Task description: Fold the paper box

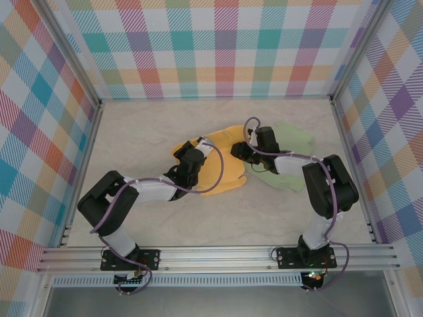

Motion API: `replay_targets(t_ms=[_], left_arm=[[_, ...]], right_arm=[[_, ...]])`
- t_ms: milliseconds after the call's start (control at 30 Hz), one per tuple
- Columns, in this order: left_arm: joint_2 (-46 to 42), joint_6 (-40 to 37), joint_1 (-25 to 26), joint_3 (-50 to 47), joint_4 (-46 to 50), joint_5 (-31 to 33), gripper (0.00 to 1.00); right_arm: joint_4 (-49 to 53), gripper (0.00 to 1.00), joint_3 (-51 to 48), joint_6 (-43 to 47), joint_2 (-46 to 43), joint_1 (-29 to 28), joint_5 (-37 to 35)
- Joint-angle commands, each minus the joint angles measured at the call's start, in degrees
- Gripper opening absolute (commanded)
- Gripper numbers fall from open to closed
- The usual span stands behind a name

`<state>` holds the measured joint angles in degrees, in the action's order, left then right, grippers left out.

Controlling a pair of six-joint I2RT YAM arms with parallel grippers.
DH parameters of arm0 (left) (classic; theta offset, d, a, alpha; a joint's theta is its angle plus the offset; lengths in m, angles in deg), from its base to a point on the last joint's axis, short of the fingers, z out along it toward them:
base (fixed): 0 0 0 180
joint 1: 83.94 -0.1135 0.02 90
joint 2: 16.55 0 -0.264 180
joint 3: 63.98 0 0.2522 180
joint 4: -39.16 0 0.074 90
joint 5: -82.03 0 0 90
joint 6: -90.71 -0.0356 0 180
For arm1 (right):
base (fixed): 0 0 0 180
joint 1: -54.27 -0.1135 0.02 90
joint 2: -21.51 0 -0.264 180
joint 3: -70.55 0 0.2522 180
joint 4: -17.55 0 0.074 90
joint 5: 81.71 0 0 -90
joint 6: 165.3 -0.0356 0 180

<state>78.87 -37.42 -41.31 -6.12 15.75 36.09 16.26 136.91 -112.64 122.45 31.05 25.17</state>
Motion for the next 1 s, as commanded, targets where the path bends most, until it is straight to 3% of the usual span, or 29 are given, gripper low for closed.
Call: replay_targets(t_ms=[0,567,967], left_arm=[[0.3,1.4,0.9,1.7,0.9,0.3,0.00],[1.4,3.2,1.2,2.5,0.9,-0.7,0.00],[1.4,-1.9,1.7,-0.3,-1.1,-1.1,0.00]], right_arm=[[-4.0,0.36,-0.9,0.1,-2.3,-0.6,-1.8],[-9.0,0.34,-0.5,-1.3,0.5,-3.8,-3.5],[-9.1,0.33,0.0,-2.6,5.5,-3.9,-2.2]])
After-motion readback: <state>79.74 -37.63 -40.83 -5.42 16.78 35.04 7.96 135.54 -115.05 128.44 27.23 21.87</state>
